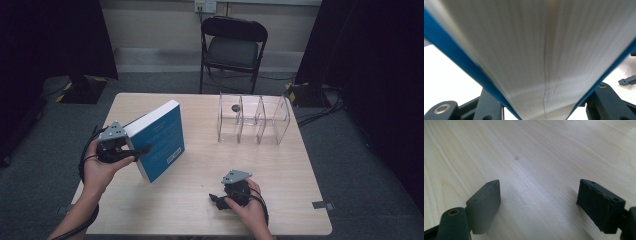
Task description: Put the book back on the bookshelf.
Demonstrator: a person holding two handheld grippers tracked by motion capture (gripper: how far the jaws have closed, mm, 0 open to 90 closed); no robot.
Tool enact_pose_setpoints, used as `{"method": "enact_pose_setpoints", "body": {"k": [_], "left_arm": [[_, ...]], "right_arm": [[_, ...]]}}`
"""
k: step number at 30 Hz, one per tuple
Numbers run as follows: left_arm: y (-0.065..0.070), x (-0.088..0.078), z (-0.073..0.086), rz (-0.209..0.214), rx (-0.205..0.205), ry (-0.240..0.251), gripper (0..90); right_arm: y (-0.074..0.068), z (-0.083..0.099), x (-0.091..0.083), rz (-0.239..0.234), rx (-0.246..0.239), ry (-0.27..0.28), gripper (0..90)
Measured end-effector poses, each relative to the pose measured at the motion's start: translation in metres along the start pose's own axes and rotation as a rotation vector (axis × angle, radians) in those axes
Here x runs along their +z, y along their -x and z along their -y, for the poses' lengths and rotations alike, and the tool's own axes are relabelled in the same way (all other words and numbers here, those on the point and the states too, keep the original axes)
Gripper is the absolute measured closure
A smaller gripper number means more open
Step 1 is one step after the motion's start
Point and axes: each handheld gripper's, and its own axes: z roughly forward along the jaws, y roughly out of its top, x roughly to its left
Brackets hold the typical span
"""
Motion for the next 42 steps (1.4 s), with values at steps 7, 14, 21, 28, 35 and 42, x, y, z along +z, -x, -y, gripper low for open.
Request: {"method": "enact_pose_setpoints", "body": {"k": [7,14,21,28,35,42], "left_arm": [[0.002,-0.004,-0.009,-0.022,0.017,-0.051,51.1],[0.0,-0.011,-0.02,-0.034,0.008,-0.058,47.6],[0.001,-0.01,-0.029,-0.046,0.016,-0.099,47.6],[0.001,-0.008,-0.036,-0.035,0.006,-0.129,48.9],[0.002,-0.007,-0.043,-0.04,0.001,-0.148,49.2],[0.002,-0.002,-0.045,-0.031,0.005,-0.162,49.8]], "right_arm": [[0.0,0.0,0.0,0.0,0.0,0.0,18.1],[0.0,0.0,0.0,0.0,0.001,0.0,18.1],[0.0,0.0,0.0,0.001,0.0,0.001,18.1],[0.0,0.0,0.0,0.001,0.0,0.0,18.1],[0.0,0.0,0.0,0.001,0.0,0.0,18.1],[0.0,0.0,0.0,0.001,0.0,0.0,18.1]]}}
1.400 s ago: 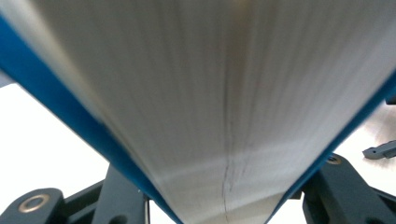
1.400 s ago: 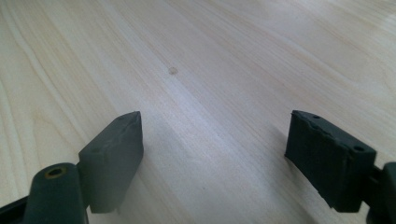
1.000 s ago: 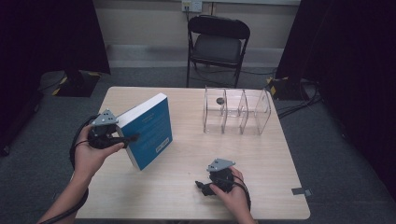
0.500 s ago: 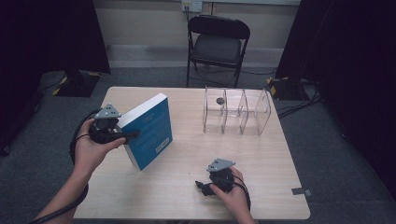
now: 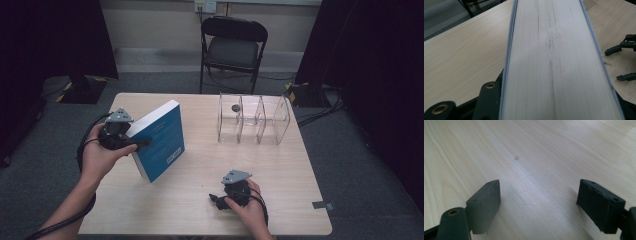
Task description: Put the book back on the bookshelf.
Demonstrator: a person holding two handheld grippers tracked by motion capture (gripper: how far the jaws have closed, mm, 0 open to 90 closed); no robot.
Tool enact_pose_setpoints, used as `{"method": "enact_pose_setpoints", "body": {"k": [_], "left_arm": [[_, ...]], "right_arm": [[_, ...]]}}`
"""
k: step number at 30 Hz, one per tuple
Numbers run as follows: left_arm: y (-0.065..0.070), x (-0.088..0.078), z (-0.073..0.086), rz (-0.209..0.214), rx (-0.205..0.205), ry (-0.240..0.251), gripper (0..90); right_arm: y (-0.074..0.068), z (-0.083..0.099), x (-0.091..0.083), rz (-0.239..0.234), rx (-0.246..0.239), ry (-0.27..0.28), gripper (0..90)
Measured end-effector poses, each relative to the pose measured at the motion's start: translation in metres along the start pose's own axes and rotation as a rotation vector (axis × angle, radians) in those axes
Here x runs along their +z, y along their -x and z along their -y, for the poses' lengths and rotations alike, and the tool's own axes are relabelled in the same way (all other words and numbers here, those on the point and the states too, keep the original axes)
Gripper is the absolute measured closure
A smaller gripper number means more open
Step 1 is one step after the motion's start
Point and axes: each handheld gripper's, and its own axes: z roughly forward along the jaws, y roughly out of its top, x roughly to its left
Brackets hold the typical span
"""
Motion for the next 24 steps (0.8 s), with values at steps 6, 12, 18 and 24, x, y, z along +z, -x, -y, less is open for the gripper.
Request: {"method": "enact_pose_setpoints", "body": {"k": [6,12,18,24], "left_arm": [[0.0015,0.0036,-0.0029,0.008,-0.011,-0.024,50.7],[-0.0004,0.0067,-0.0035,0.0,-0.01,-0.034,49.3],[-0.0026,0.0071,-0.0032,0.009,-0.022,-0.042,49.4],[0.0018,0.0062,-0.0037,0.037,-0.032,-0.051,57.6]], "right_arm": [[0.0,0.0,0.0,0.0,0.0,0.0,18.1],[0.0,0.0,0.0,0.0,0.0,0.0,18.1],[0.0,0.0,0.0,0.0,0.0,0.001,18.0],[0.0,0.0,0.0001,0.0,0.0,0.0,18.1]]}}
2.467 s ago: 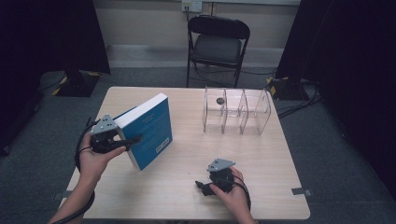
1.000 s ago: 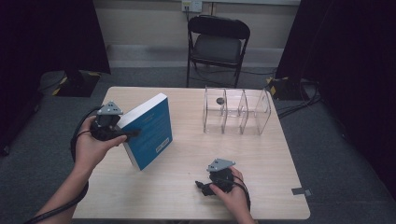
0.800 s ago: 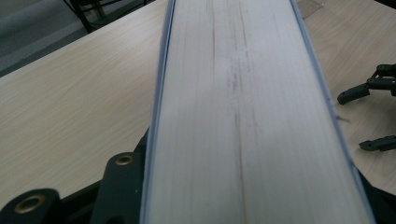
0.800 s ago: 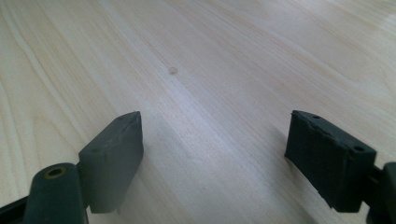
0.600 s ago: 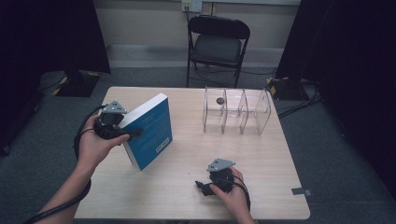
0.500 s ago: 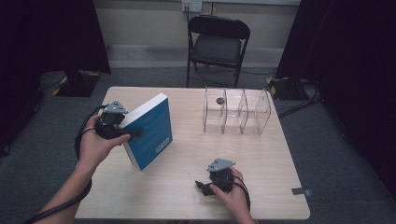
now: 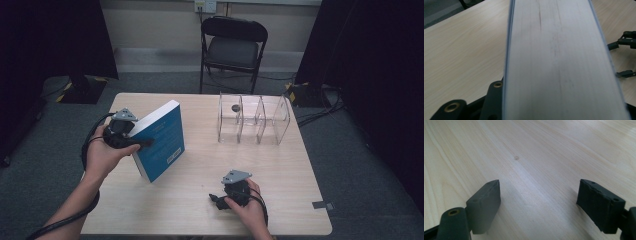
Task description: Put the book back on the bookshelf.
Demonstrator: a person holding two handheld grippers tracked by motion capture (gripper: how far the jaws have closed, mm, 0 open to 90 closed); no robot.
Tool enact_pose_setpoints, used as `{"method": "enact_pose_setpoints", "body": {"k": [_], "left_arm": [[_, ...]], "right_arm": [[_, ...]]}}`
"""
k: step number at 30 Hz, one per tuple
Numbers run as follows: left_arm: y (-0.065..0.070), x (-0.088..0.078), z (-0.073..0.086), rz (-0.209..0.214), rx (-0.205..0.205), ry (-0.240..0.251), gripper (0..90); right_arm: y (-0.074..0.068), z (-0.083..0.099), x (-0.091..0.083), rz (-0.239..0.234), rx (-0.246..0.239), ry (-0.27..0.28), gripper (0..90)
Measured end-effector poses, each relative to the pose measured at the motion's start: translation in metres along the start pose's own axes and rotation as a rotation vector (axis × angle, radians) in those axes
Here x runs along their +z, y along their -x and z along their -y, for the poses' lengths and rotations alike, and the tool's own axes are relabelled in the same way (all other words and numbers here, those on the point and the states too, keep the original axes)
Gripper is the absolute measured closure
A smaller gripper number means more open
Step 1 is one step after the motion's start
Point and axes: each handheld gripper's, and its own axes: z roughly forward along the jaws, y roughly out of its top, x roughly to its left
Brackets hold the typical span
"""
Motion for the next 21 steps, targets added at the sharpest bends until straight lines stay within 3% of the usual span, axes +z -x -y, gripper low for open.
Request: {"method": "enact_pose_setpoints", "body": {"k": [10,17,21], "left_arm": [[0.007,-0.001,0.001,-0.005,0.024,0.023,61.0],[0.016,0.0,0.001,-0.003,0.074,0.038,61.5],[0.022,-0.004,-0.002,0.035,0.087,0.046,61.8]], "right_arm": [[0.0,0.0,0.0,0.0,0.0,0.0,18.1],[0.0,0.0,0.0,0.0,0.0,0.0,18.1],[0.0,0.0,0.0,0.0,0.0,0.0,18.1]]}}
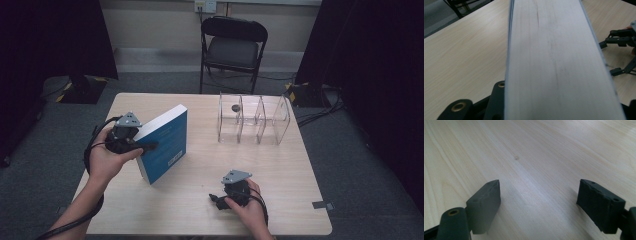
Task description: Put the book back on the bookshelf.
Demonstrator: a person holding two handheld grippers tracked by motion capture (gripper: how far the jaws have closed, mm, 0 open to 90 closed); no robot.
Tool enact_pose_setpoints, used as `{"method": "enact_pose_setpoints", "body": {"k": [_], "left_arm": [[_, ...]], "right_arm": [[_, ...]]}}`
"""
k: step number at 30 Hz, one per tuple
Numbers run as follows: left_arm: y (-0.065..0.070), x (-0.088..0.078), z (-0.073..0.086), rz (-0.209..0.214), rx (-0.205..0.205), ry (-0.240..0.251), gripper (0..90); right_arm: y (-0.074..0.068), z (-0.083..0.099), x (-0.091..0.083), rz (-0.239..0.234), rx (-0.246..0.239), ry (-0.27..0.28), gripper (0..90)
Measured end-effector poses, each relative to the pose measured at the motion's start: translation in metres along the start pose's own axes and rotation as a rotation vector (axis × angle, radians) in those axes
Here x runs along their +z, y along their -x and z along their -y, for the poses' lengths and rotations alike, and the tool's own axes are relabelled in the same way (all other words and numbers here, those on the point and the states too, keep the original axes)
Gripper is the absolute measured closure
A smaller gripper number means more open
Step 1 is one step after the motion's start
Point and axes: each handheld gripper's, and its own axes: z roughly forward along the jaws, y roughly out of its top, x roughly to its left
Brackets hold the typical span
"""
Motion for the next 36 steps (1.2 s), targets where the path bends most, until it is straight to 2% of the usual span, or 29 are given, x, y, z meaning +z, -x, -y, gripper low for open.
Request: {"method": "enact_pose_setpoints", "body": {"k": [4,5,6,7,10,11,12,18,19,22,24,28,33,34,36], "left_arm": [[0.008,-0.002,-0.006,0.028,0.009,0.006,61.9],[0.011,-0.004,-0.007,0.027,0.035,-0.003,61.9],[0.014,-0.003,-0.007,0.044,0.027,0.01,61.9],[0.017,-0.005,-0.007,0.04,0.047,-0.001,61.9],[0.029,-0.007,-0.008,0.074,0.059,0.018,62.0],[0.034,-0.008,-0.009,0.084,0.076,0.025,62.0],[0.038,-0.008,-0.01,0.106,0.073,0.037,62.0],[0.058,-0.009,-0.016,0.171,0.116,0.047,61.9],[0.061,-0.008,-0.015,0.185,0.115,0.058,61.9],[0.065,-0.003,-0.008,0.222,0.106,0.048,61.8],[0.067,-0.002,-0.002,0.23,0.103,0.06,61.8],[0.067,-0.007,0.01,0.22,0.105,0.066,61.6],[0.063,-0.011,0.027,0.225,0.106,0.07,61.2],[0.064,-0.012,0.03,0.219,0.113,0.084,61.1],[0.066,-0.013,0.03,0.204,0.122,0.076,61.0]], "right_arm": [[0.0,0.0,0.0,0.0,0.0,0.0,18.1],[0.0,0.0,0.0,0.0,0.0,0.0,18.1],[0.0,0.0,0.0,0.0,0.001,0.0,18.1],[0.0,0.0,0.0,0.0,0.0,0.0,18.1],[0.0,0.0,0.0,0.0,0.0,0.0,18.1],[0.0,0.0,0.0,-0.001,0.0,0.001,18.1],[0.0,0.0,0.0,0.0,0.001,0.0,18.1],[0.0,0.0,0.0,-0.001,0.002,0.001,18.1],[0.0,0.0,0.0,-0.001,0.002,0.001,18.1],[0.0,0.0,0.0,-0.001,0.002,0.001,18.1],[0.0,0.0,0.0,-0.002,0.001,0.0,17.8],[0.0,0.0,0.0,-0.002,-0.002,-0.001,17.8],[0.0,0.0,0.0,-0.007,-0.003,-0.002,17.2],[0.0,0.0,0.0,-0.009,-0.004,-0.003,17.1],[0.0,0.0,0.0,-0.011,-0.005,-0.003,17.1]]}}
